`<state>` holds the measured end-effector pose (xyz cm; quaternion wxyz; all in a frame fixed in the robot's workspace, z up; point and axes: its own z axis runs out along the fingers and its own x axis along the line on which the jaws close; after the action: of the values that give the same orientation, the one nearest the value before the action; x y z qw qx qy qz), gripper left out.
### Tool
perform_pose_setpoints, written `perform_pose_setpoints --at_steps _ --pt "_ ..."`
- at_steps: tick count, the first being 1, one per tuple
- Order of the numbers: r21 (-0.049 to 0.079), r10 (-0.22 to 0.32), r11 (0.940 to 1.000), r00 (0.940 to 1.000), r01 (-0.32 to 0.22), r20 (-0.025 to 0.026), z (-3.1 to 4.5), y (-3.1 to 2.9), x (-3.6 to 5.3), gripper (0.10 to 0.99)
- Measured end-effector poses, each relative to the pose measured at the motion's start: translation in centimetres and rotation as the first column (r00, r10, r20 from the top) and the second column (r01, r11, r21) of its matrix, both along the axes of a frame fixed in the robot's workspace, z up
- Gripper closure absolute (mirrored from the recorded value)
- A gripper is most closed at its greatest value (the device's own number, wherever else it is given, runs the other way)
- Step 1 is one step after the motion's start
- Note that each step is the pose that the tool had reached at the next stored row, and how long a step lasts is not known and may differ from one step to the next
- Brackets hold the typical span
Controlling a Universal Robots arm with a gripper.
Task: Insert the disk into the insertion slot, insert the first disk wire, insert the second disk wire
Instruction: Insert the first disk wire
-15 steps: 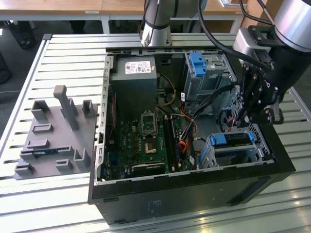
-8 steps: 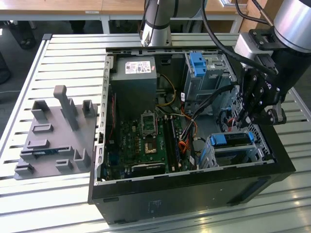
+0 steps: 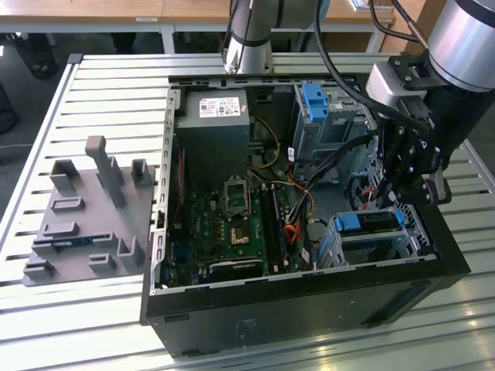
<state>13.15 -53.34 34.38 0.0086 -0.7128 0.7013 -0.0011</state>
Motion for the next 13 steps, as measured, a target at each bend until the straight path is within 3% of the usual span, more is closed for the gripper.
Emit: perform_pose_setpoints --at_steps 13 --pt "0.002 0.000 1.0000 1.0000 0.000 0.0001 -0.27 -0.01 -0.01 0.922"
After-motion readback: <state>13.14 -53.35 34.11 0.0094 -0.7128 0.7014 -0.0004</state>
